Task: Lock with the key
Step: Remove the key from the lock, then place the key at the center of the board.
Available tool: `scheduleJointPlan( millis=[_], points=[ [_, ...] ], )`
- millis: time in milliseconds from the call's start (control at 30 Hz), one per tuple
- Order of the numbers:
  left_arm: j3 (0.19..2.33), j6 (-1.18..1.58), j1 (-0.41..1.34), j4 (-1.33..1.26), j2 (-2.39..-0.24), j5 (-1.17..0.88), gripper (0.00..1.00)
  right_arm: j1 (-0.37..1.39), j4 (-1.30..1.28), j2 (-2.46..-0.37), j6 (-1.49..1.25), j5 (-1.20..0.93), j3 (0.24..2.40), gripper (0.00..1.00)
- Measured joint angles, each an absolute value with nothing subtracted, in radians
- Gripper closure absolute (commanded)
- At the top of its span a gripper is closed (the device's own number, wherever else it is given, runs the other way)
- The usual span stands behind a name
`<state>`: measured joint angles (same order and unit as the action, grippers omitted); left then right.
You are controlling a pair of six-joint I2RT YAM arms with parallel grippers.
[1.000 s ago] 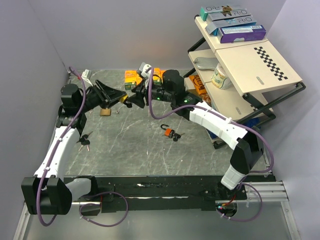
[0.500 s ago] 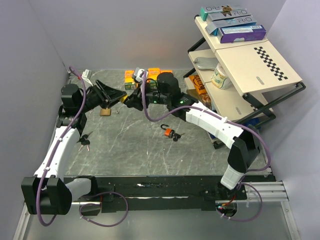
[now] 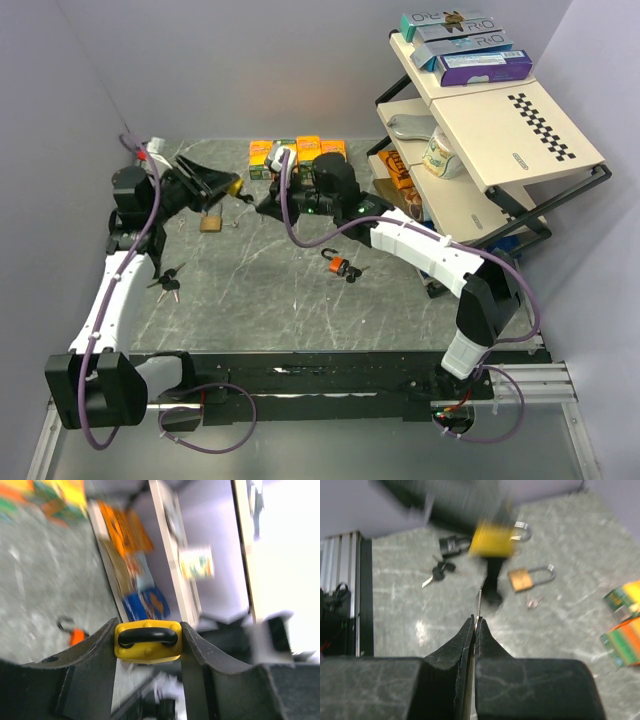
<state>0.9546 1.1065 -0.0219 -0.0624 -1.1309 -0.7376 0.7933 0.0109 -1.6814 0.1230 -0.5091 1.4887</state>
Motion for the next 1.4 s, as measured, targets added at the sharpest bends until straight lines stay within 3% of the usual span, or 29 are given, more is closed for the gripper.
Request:
scheduleJointPlan(
  millis=[233,433,767,1167,1267,1400],
  points=[
    [1.049,1.086,-0.134,-0.041,-1.192,-0.628,0.99,0.805,-0.022,-1.674,0.104,-0.514,1.374,1.0],
    [1.128,0.873,-0.197,0.181,-1.201,-0.596,0.99,0.815,-0.064,-1.702,0.049,-0.545,1.391,1.0],
    [1.133,0.527,-0.366,0.628,-1.224,-0.599,0.99,0.924,-0.038,-2.08,-0.126,-0.588,1.56,1.0],
    [1.134,0.404,-0.376,0.736,-1.216,-0.586,0.99,0.952,0.023,-2.249,-0.217,-0.569,1.638,0.97],
    [1.134,0.396,-0.376,0.748,-1.216,-0.587,0.99,0.948,0.052,-2.26,-0.214,-0.557,1.638,0.75],
    [1.132,0.392,-0.377,0.748,-1.216,-0.601,0.99,0.934,0.064,-2.288,-0.202,-0.553,1.647,0.35]
  ],
)
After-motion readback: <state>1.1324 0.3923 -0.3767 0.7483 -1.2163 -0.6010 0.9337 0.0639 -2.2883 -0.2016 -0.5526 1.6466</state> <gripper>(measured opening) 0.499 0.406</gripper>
